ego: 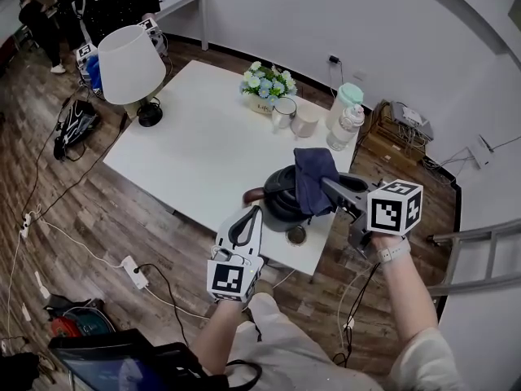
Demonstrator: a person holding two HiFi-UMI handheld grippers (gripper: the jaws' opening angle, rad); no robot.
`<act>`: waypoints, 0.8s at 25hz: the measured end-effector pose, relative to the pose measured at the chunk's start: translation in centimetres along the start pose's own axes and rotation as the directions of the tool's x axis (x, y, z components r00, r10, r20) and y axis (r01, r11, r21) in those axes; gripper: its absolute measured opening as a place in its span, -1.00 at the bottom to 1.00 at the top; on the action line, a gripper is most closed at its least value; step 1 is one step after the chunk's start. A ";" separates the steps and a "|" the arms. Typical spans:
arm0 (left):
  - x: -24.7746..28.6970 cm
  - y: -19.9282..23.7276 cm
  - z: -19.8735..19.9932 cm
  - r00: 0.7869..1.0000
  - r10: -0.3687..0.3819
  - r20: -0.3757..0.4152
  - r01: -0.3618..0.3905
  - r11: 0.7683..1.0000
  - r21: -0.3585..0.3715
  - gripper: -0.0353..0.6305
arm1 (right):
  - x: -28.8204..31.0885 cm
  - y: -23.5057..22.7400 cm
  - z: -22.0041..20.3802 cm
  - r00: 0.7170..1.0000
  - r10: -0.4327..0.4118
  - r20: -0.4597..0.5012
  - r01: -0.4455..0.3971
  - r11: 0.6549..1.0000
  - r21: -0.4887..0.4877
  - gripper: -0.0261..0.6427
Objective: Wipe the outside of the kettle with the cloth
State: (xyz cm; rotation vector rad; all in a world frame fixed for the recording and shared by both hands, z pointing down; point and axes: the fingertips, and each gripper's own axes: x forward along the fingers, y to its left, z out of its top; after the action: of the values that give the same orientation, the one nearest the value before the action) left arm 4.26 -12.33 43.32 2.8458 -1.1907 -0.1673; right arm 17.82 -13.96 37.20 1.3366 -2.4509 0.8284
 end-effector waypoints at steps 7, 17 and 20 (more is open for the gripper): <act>-0.1 0.5 0.2 1.000 0.011 0.004 -0.011 1.000 0.008 -0.87 | -2.4 -3.5 0.1 0.992 -0.117 0.042 0.117 0.993 0.007 -0.76; 0.4 -2.0 3.3 0.996 -0.083 0.031 0.082 0.996 0.044 -0.87 | -7.3 2.6 0.5 0.918 -0.162 0.363 0.253 0.943 -0.218 -0.76; 0.0 -2.5 4.1 0.994 -0.101 0.033 0.100 0.994 0.055 -0.87 | -7.0 5.4 -2.7 0.895 -0.165 0.415 0.274 0.936 -0.220 -0.76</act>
State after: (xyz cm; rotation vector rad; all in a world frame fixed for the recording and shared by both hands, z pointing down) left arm 5.55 -10.57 39.05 2.9632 -1.0743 -0.1942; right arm 17.07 -5.18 34.22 1.7635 -2.5001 0.1639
